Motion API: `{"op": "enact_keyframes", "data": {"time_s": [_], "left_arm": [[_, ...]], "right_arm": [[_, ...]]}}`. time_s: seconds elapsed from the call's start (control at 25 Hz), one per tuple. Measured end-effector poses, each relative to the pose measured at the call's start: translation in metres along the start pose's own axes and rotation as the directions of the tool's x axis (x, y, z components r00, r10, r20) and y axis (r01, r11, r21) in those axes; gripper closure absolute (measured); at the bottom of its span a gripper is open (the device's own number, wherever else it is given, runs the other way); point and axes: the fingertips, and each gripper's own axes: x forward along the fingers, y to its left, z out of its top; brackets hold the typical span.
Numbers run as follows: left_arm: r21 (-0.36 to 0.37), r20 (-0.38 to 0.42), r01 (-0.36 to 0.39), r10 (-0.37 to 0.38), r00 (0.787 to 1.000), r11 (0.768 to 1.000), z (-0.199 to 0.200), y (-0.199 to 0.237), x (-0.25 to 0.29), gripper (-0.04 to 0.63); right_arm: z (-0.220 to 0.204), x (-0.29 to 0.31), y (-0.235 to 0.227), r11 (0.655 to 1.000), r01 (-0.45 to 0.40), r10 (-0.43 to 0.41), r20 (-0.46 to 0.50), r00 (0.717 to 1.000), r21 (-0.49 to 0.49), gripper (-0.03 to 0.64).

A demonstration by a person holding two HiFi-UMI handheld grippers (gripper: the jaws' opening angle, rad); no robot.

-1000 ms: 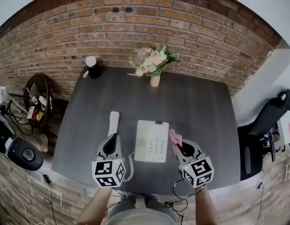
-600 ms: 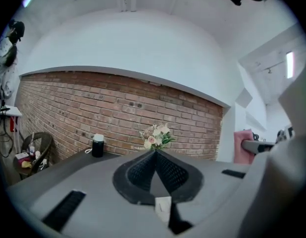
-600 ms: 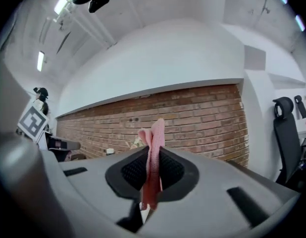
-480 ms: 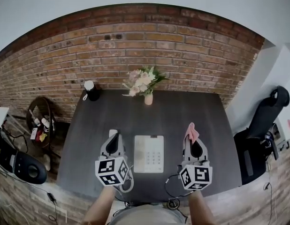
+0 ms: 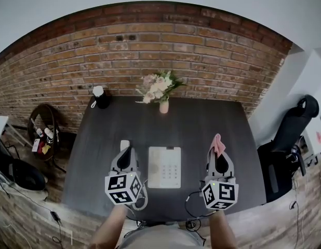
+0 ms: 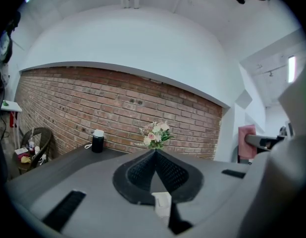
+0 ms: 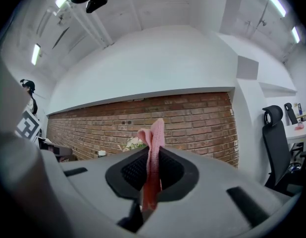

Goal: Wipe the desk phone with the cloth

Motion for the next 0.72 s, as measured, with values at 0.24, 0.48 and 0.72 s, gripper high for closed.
{"op": "enact_keyframes", "data": {"time_s": [0.24, 0.48, 0.72], "left_arm": [[0.004, 0.002, 0.000, 0.000, 1.000, 1.000, -0.0012, 0.0027, -0.0052, 0.592], [0.000, -0.005, -0.006, 0.006, 1.000, 1.000, -0.0028, 0.0042, -0.0060, 0.592], [0.008, -0.010, -0.008, 0.008, 1.000, 1.000, -0.0061, 0.0028, -0.0060, 0.592]], "right_arm": [[0.0029, -0.0062, -0.0028, 1.000, 0.021, -0.021, 0.004, 1.000, -0.004, 0.598], [0.0029, -0.0066, -0.0041, 0.999, 0.028, -0.028, -0.008, 1.000, -0.020, 0.598], [0.0010, -0.0050, -0.0055, 0.999, 0.028, -0.029, -0.015, 0.999, -0.026, 0.598]]}}
